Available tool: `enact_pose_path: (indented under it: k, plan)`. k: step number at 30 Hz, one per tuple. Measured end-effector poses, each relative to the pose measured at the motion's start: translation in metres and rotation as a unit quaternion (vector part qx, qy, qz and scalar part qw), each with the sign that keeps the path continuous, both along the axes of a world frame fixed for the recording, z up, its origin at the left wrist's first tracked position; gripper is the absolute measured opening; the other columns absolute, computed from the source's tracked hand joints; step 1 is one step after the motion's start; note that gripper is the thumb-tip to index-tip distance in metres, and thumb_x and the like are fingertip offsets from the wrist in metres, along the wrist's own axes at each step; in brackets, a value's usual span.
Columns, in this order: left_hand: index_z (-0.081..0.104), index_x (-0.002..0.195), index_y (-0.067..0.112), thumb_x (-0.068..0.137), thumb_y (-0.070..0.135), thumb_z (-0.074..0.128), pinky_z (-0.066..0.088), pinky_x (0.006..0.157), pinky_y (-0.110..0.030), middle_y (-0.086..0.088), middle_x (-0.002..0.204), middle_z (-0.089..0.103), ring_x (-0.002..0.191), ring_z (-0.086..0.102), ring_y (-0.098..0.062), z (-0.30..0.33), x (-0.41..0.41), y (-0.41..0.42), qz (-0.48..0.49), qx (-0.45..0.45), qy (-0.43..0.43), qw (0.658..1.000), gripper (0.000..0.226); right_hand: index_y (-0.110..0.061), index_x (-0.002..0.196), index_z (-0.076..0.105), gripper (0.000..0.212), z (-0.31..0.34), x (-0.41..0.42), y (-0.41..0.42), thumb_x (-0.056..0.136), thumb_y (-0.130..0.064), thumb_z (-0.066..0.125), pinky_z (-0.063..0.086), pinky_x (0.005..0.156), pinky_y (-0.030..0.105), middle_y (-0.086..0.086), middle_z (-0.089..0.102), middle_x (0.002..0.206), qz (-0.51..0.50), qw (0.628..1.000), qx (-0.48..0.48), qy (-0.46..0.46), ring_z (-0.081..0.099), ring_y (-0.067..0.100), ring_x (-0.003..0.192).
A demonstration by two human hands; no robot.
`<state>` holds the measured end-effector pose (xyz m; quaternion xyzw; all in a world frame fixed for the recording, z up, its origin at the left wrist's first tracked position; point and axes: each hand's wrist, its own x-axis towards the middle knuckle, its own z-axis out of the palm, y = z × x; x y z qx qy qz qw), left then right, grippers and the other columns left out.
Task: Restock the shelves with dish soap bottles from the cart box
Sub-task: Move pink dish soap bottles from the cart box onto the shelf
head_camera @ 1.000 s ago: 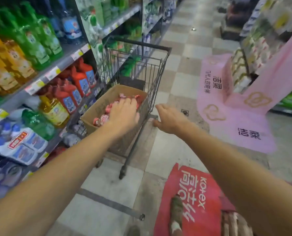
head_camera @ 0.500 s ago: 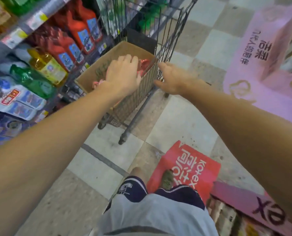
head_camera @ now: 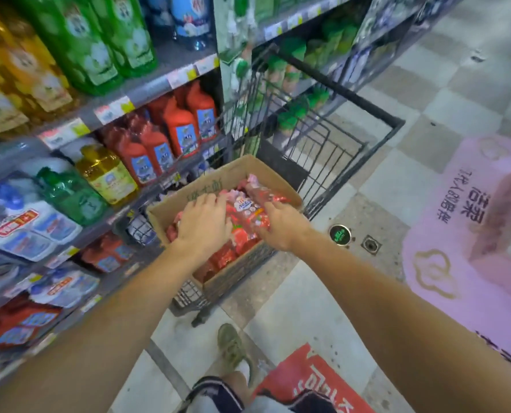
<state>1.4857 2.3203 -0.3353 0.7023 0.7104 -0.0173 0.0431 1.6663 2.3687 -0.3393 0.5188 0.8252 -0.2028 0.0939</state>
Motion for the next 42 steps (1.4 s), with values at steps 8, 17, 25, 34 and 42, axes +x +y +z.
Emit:
enact_pose_path:
  k: [8,17,25,34,42]
  plan:
    - [0.041,0.141,0.010,0.098,0.035,0.046,0.040,0.102,-0.042,-0.008,0.141,0.050,0.129,0.046,-0.027,-0.028,-0.034,0.037,0.071,-0.075,-0.026,0.994,0.050,-0.004,0.148,0.033,0.062,-0.022,-0.061,0.051,0.100,-0.039,0.050,0.037,0.106,0.041,0.020,0.041,0.149,0.056,0.998,-0.036,-0.012,0.045,0.039,0.132]
    - [0.049,0.134,0.011,0.098,0.040,0.041,0.041,0.102,-0.042,-0.009,0.133,0.056,0.124,0.052,-0.028,-0.069,-0.054,0.064,0.145,-0.121,-0.040,0.981,0.046,-0.008,0.149,0.032,0.066,-0.075,-0.078,0.110,0.100,-0.050,0.044,0.039,0.107,0.045,0.019,0.048,0.142,0.071,0.991,-0.103,-0.045,0.045,0.039,0.131]
    - [0.039,0.144,0.014,0.097,0.037,0.043,0.040,0.103,-0.042,-0.010,0.147,0.045,0.128,0.048,-0.026,-0.112,-0.058,0.090,0.253,-0.226,-0.083,0.937,0.052,-0.015,0.152,0.026,0.064,-0.130,-0.075,0.166,0.099,-0.045,0.048,0.042,0.107,0.047,0.015,0.045,0.142,0.100,0.965,-0.224,-0.091,0.047,0.037,0.131]
    - [0.025,0.150,0.008,0.098,0.035,0.043,0.035,0.110,-0.043,-0.015,0.153,0.033,0.137,0.038,-0.032,-0.143,-0.030,0.108,0.329,-0.303,-0.126,0.885,0.061,-0.008,0.150,0.026,0.075,-0.183,-0.099,0.191,0.095,-0.050,0.054,0.047,0.104,0.046,0.014,0.045,0.144,0.115,0.955,-0.256,-0.094,0.046,0.031,0.132]
    - [0.046,0.136,0.009,0.098,0.039,0.043,0.048,0.092,-0.040,-0.016,0.134,0.054,0.113,0.059,-0.035,-0.197,-0.043,0.112,0.525,-0.259,-0.243,0.773,0.048,-0.011,0.153,0.020,0.095,-0.226,-0.116,0.176,0.087,-0.071,0.050,0.042,0.109,0.050,0.016,0.037,0.151,-0.018,0.953,-0.291,-0.080,0.042,0.034,0.135]
